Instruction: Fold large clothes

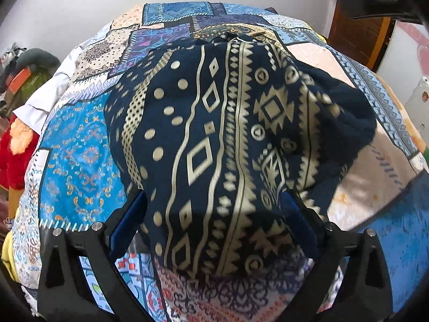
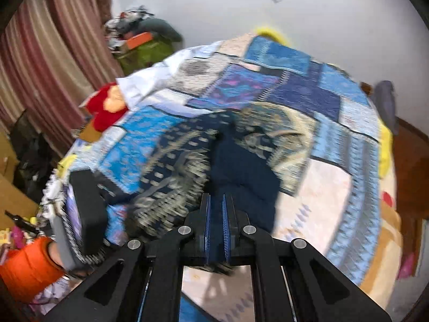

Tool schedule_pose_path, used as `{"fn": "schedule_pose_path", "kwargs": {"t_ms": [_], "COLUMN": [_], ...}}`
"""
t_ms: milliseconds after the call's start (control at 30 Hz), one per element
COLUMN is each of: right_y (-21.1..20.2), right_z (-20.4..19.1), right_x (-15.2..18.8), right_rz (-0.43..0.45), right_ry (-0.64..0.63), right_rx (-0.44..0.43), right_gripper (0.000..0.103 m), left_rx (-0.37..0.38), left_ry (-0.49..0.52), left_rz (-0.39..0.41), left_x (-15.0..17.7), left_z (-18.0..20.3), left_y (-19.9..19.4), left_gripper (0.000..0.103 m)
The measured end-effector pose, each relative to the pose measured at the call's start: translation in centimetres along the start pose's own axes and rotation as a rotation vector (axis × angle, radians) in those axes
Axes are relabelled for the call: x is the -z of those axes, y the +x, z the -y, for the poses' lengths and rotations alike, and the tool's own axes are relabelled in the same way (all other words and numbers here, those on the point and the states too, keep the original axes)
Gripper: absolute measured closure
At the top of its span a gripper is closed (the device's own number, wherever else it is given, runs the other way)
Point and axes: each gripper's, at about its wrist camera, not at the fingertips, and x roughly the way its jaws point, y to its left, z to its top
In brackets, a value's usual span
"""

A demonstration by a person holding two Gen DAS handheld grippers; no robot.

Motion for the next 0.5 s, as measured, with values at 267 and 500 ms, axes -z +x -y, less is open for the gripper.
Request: {"fn": "schedule_pose_path", "kwargs": {"t_ms": [267,500], "right_y": [10.4,12.4], "right_z": [-4.7,0.1], "right_x": [2.4,4.3], "right_rz": [-0.265,-0.301], "right_ry": [-0.147,-0.096], "right_rx": [0.105,0.121], "right_gripper": [0.098,0.099], "left_rx": [0.019,0.025], "left_ry": [-0.022,-0.016], "left_rz": [0.003,0.011], "left_x": [2.1,2.5], "left_z": [-1.3,-1.2], "left_y": [-0.1,-0.7], "left_gripper": [0.004,0.004]}}
